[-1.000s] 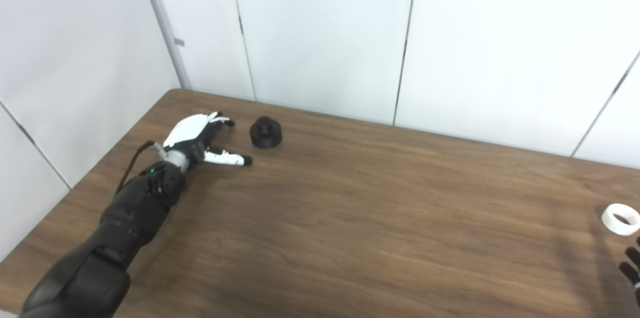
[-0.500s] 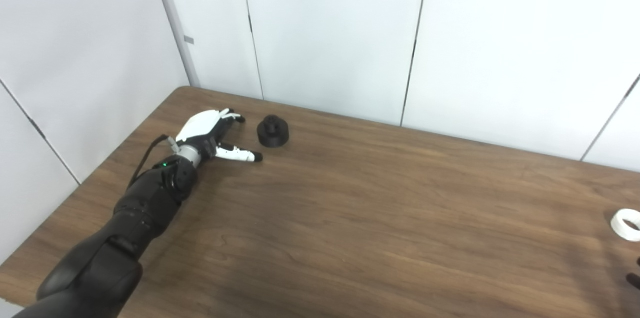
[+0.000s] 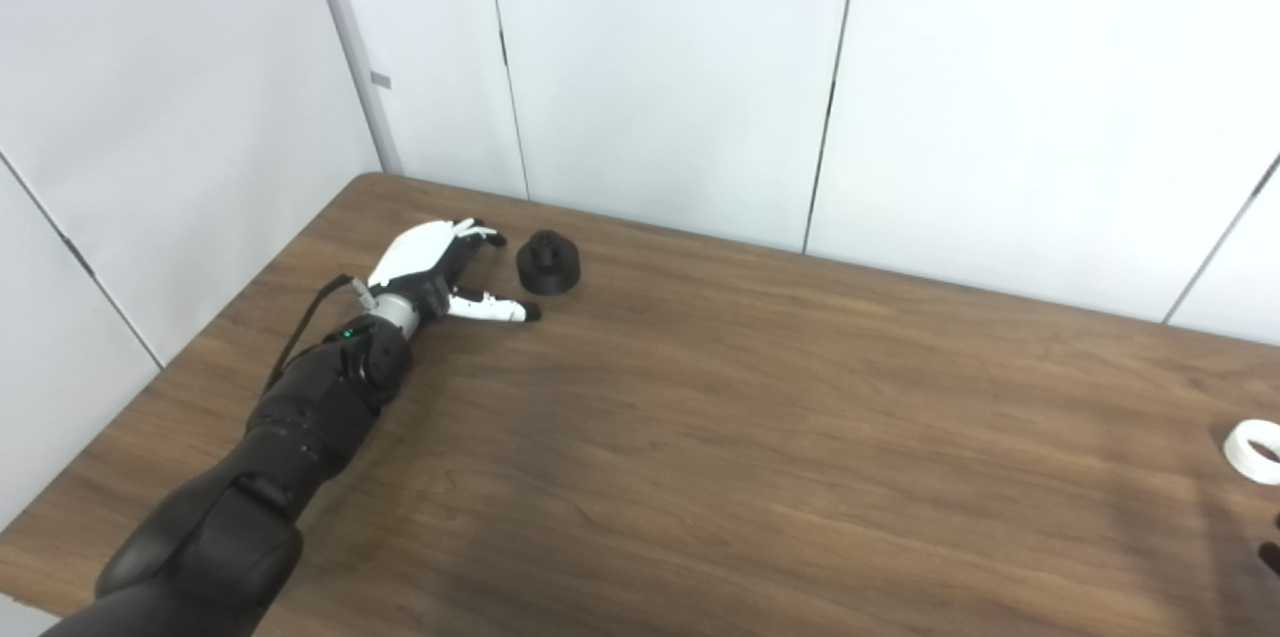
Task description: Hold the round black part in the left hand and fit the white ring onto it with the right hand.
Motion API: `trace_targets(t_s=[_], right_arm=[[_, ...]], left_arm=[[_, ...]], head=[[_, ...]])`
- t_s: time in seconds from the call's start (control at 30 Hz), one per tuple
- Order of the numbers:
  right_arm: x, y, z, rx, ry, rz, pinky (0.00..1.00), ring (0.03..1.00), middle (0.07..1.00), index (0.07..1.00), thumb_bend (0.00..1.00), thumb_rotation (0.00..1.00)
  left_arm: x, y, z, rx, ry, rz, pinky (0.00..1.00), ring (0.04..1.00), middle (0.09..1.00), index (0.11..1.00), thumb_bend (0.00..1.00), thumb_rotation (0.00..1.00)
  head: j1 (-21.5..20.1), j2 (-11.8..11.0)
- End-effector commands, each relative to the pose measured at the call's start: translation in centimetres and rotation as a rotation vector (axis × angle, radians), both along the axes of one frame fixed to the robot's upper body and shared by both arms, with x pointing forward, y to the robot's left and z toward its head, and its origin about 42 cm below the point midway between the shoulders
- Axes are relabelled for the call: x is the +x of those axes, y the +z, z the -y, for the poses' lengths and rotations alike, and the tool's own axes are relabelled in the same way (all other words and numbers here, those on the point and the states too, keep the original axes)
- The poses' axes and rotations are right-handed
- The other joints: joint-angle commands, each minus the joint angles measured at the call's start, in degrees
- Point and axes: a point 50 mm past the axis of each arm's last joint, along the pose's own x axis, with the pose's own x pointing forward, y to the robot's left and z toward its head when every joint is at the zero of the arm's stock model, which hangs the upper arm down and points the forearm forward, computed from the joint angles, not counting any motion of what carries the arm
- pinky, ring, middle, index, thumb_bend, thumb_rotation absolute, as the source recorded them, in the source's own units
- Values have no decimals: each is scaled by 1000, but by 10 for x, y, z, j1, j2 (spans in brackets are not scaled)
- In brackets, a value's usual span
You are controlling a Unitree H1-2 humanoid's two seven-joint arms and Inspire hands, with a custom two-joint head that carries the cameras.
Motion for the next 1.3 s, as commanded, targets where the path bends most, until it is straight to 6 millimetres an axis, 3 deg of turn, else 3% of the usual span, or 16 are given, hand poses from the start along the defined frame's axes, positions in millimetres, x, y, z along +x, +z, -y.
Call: trace_targets(t_s=[0.0,0.37,0.7,0.8,0.83,0.9,1.03,1.27], right_arm=[[3,13,-2,-8,5,67,902,927,938,928,443,797],[2,15,-8,-9,2,66,930,941,951,945,377,830],[1,17,-11,-7,9,70,980,968,974,970,310,860],[0,19,-12,-7,10,74,991,978,984,982,277,889],[0,20,-13,-5,9,73,997,984,989,989,274,901],[-1,22,-14,0,8,76,999,985,992,991,275,914],[0,24,-16,6,7,92,999,982,986,982,248,929],[0,32,-20,5,5,110,1000,983,984,979,198,997]], left_arm=[[15,14,21,-9,-85,43,1000,1000,963,818,989,399],[18,16,29,-24,-115,60,1000,1000,956,806,984,388],[19,18,25,-16,-126,73,1000,997,946,793,946,367],[18,20,21,-33,-125,125,1000,969,908,697,876,275],[17,20,19,-32,-131,162,1000,949,872,575,668,151],[16,21,17,-33,-138,203,979,907,808,507,561,78],[16,25,15,-22,-157,215,1000,906,763,485,525,55],[15,31,17,-3,-197,225,1000,912,763,484,524,55]], head=[[1,0],[-4,-1],[-5,1],[-8,3],[-8,4],[-10,4],[-13,5],[-21,8]])
